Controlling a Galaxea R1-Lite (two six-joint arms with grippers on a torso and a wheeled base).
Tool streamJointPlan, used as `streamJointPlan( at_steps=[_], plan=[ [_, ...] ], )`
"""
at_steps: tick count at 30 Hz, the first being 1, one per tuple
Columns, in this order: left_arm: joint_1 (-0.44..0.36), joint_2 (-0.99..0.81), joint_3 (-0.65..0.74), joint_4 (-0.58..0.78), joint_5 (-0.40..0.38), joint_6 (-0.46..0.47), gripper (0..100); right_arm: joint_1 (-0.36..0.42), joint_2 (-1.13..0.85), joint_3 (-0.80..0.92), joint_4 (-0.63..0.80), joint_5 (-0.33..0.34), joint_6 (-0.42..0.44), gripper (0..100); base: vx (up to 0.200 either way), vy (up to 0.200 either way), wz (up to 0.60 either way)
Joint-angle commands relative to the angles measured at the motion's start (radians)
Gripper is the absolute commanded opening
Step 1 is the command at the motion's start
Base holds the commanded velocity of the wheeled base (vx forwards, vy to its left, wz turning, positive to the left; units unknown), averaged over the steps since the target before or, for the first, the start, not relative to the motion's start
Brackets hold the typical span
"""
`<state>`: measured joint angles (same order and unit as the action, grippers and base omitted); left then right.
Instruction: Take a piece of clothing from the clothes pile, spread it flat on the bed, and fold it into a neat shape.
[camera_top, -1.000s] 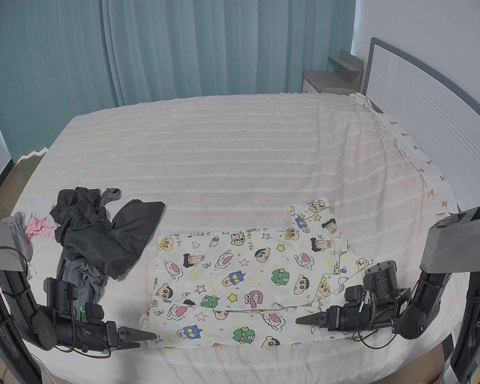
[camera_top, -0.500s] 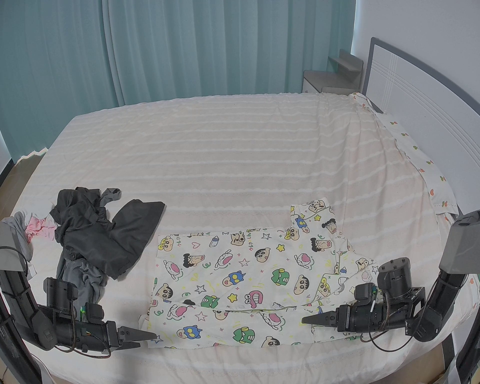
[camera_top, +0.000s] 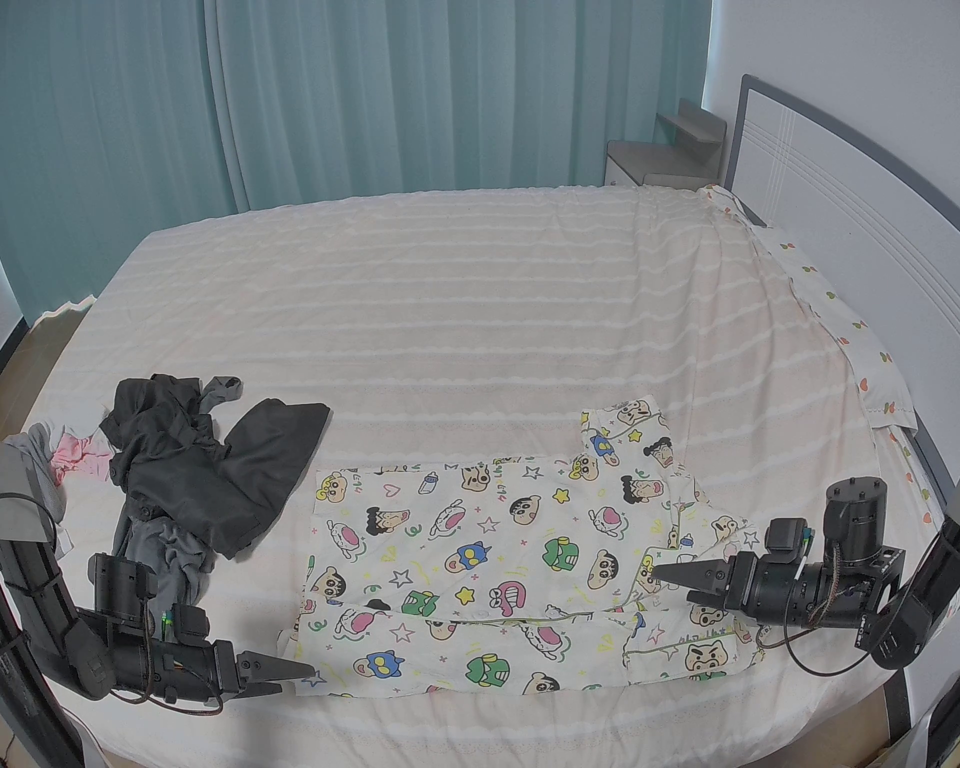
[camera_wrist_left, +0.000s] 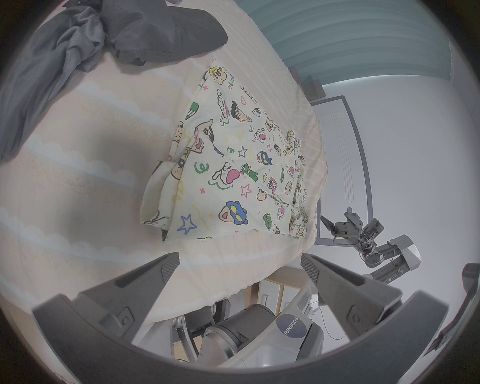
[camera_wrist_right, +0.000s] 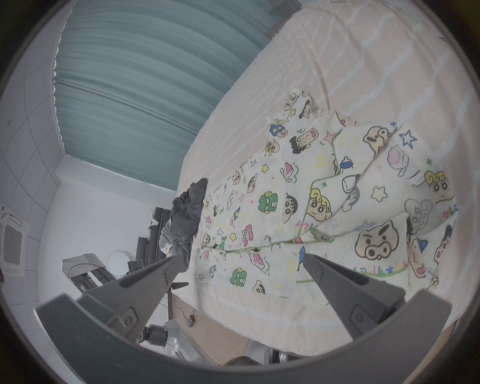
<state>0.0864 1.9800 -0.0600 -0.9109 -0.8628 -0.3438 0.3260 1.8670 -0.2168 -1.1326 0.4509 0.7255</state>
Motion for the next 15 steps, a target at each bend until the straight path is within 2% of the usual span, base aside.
streamJointPlan(
  at_steps=[1, 2, 8, 15],
  plan=[
    [0.000, 0.002, -0.003, 0.000, 0.001, 0.002, 100, -0.025, -0.023, 0.011, -0.018, 0.000, 0.000, 100, 0.000, 0.000, 0.00],
    [0.000, 0.002, -0.003, 0.000, -0.001, 0.003, 100, -0.024, -0.022, 0.014, -0.019, 0.000, -0.003, 100, 0.000, 0.000, 0.00],
    [0.000, 0.003, -0.001, -0.002, -0.001, 0.005, 100, -0.021, -0.014, 0.033, -0.032, -0.001, -0.006, 100, 0.200, 0.000, 0.00],
    [0.000, 0.008, -0.001, -0.002, -0.001, 0.005, 100, -0.021, -0.011, 0.033, -0.032, -0.001, -0.006, 100, 0.000, 0.000, 0.00]
  ],
)
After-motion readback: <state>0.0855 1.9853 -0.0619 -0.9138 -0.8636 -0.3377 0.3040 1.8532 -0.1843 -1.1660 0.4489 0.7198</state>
